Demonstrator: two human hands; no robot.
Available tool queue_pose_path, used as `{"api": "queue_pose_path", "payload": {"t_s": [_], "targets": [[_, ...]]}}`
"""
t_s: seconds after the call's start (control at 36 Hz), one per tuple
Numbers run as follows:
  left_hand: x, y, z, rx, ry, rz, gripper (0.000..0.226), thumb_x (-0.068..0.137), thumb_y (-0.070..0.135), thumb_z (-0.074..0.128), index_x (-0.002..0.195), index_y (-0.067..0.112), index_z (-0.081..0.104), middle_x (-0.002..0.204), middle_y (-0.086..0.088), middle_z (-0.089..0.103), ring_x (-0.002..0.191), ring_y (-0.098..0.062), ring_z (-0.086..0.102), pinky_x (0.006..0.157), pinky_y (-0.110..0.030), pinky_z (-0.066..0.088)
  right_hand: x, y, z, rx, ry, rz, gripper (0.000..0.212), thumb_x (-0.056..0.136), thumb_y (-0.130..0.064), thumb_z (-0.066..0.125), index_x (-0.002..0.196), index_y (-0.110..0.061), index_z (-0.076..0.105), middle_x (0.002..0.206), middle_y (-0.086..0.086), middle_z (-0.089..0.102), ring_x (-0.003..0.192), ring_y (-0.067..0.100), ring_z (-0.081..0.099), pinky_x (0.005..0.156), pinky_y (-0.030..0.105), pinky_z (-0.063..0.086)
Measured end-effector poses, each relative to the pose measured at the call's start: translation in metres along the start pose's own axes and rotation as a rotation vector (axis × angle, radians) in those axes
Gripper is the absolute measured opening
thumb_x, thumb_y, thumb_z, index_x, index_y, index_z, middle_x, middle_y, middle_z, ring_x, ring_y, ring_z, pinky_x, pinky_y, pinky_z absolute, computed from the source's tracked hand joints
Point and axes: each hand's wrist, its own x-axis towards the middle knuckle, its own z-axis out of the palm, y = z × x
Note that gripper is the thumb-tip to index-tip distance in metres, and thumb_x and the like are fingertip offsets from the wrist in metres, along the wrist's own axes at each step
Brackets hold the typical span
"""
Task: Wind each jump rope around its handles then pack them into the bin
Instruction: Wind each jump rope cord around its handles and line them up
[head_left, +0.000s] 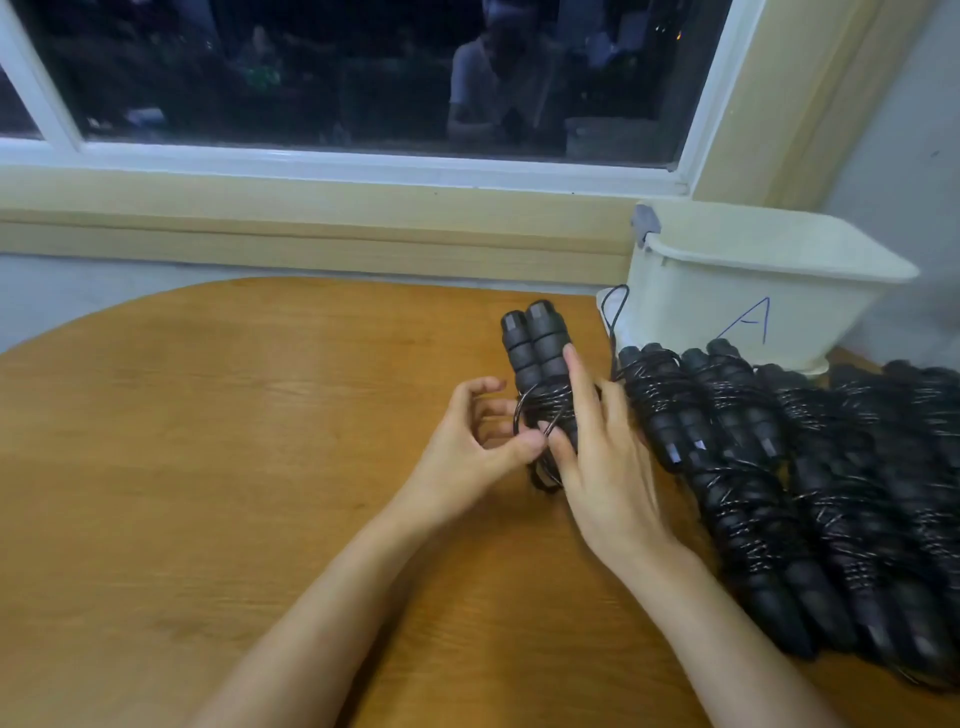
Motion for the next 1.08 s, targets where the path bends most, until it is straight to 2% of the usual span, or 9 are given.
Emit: {"api": "queue_pose_path", "payload": {"t_s": [0.17,0.25,0.36,0.44,0.56,0.69,0.92,1.0,1.08], "targets": [[-0.005,-0.026,0.013,0.309,-0.11,0.066,0.036,0.08,0.039,0.077,0.102,0.013,0.065,0.1,0.002,0.071,0.096,-0.009,0.067,0.09,-0.03,0.051,0.003,0.014,-0.024,0.019,-0.017,0.036,0.077,0.098,-0.026,0.053,0.156,-0.034,0.003,0.129,0.008,0.046,0.099,0.029,0.061,0.074,0.03,0.042],[-0.012,-0.009,0.019,0.237,-0.083,0.167,0.014,0.098,0.013,0.059,0.101,0.0,0.061,0.102,-0.004,0.069,0.098,-0.002,0.063,0.088,-0.016,0.045,0.005,0.014,-0.037,0.02,-0.022,0.037,0.077,0.099,-0.028,0.054,0.158,-0.028,0.005,0.132,0.009,0.046,0.106,0.026,0.059,0.081,0.029,0.043],[-0.021,0.017,0.008,0.258,0.007,0.308,0.022,0.103,0.027,0.043,0.097,0.007,0.05,0.08,-0.003,0.061,0.077,-0.02,0.058,0.076,-0.033,0.046,0.005,0.014,-0.049,0.013,-0.047,0.035,0.075,0.099,-0.031,0.053,0.159,-0.024,0.009,0.131,0.009,0.047,0.11,0.026,0.057,0.087,0.034,0.047],[-0.022,0.035,-0.021,0.682,0.092,0.58,0.026,0.101,0.046,0.042,0.098,0.023,0.053,0.079,0.004,0.056,0.063,-0.007,0.048,0.059,-0.025,0.037,-0.001,0.018,-0.05,-0.086,-0.076,0.01,0.073,0.098,-0.034,0.055,0.158,-0.017,0.016,0.127,0.009,0.052,0.111,0.026,0.057,0.095,0.037,0.049],[-0.026,0.061,-0.065,1.481,0.026,0.944,0.035,0.104,0.039,0.037,0.112,0.02,0.066,0.076,0.004,0.06,0.06,-0.018,0.056,0.049,-0.027,0.038,-0.017,0.024,-0.042,-0.308,-0.109,-0.125,0.072,0.092,-0.039,0.053,0.151,-0.004,0.031,0.113,0.009,0.06,0.098,0.025,0.064,0.098,0.05,0.051],[-0.033,0.03,-0.106,1.675,-0.07,0.811,0.04,0.108,0.034,0.026,0.113,0.013,0.059,0.077,-0.001,0.063,0.063,-0.024,0.062,0.05,-0.036,0.05,-0.04,0.019,-0.029,-0.323,-0.111,-0.225,0.079,0.085,-0.033,0.07,0.149,-0.002,0.036,0.105,0.004,0.059,0.082,0.018,0.064,0.098,0.049,0.052],[-0.043,-0.003,-0.146,1.701,0.059,0.567,0.063,0.106,0.046,0.008,0.087,0.018,0.061,0.074,0.006,0.063,0.066,-0.02,0.058,0.058,-0.03,0.042,-0.047,0.007,-0.021,-0.296,-0.128,-0.265,0.079,0.083,-0.028,0.073,0.148,0.0,0.038,0.105,0.003,0.06,0.085,0.014,0.064,0.099,0.049,0.051],[-0.041,0.002,-0.123,1.697,0.109,0.537,0.067,0.104,0.05,0.011,0.121,0.013,0.064,0.101,0.001,0.068,0.092,-0.025,0.062,0.077,-0.037,0.049,-0.04,0.002,-0.02,-0.251,-0.113,-0.194,0.076,0.086,-0.031,0.067,0.149,-0.001,0.037,0.103,0.002,0.06,0.084,0.015,0.065,0.097,0.048,0.053],[-0.042,0.023,-0.07,1.596,0.19,0.561,0.071,0.1,0.055,0.025,0.148,0.004,0.04,0.127,-0.008,0.063,0.114,-0.029,0.06,0.099,-0.045,0.048,-0.033,-0.007,-0.02,-0.202,-0.098,-0.127,0.075,0.087,-0.031,0.069,0.149,-0.002,0.037,0.105,0.004,0.063,0.091,0.021,0.067,0.093,0.048,0.056]]}}
